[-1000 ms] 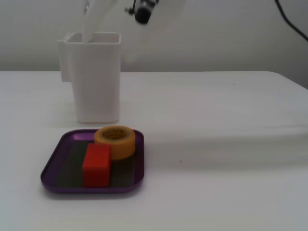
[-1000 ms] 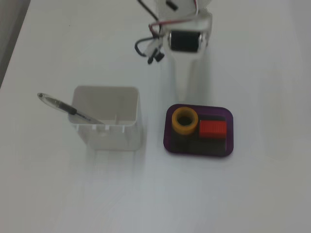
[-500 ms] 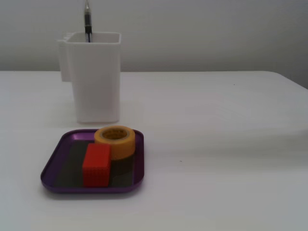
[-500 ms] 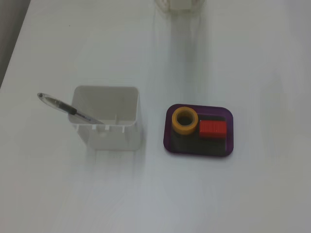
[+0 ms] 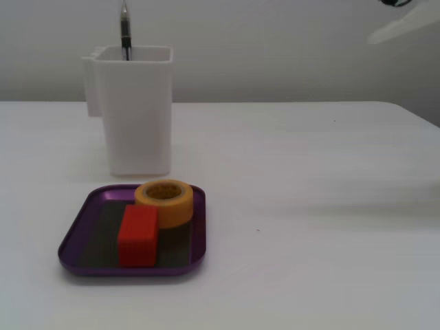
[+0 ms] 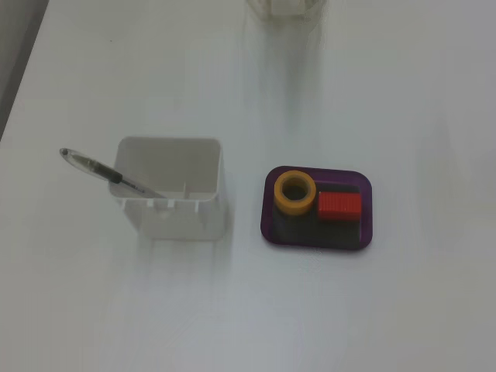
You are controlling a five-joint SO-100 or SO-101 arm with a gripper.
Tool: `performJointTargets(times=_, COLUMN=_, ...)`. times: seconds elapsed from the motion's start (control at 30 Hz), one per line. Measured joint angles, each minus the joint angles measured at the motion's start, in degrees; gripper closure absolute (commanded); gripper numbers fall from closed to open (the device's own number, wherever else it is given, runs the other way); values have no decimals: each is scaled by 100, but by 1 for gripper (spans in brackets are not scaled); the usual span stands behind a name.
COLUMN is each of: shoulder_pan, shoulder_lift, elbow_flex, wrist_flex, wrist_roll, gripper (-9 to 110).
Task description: Grab up the yellow tape and put it in the box.
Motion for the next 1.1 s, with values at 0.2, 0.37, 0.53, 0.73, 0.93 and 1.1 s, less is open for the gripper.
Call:
performJointTargets(times=0.2, shoulder_pan=9, shoulder_lift=1688, elbow_flex=2241, wrist_flex=-624, wrist_roll=-9, gripper=82)
performJointTargets(times=0.37, shoulder_pan=-18, shoulder_lift=1811, elbow_flex=2848, wrist_flex=-712, wrist_roll=-9, gripper=82)
performJointTargets(times=0.53, shoulder_pan=-18, shoulder_lift=1811, elbow_flex=3226, wrist_flex=-729, wrist_roll=9, gripper=82)
performJointTargets(times=0.73, shoulder_pan=-18, shoulder_lift=1811, elbow_flex=3586, wrist_flex=-738, wrist_roll=0, gripper=83)
performJointTargets(times=0.93, shoulder_pan=-18, shoulder_lift=1811, elbow_flex=3621, wrist_flex=-738, wrist_roll=0, gripper=103)
performJointTargets(times=1.1, shoulder_pan=-18, shoulder_lift=1811, elbow_flex=3709, wrist_flex=-738, wrist_roll=0, gripper=102)
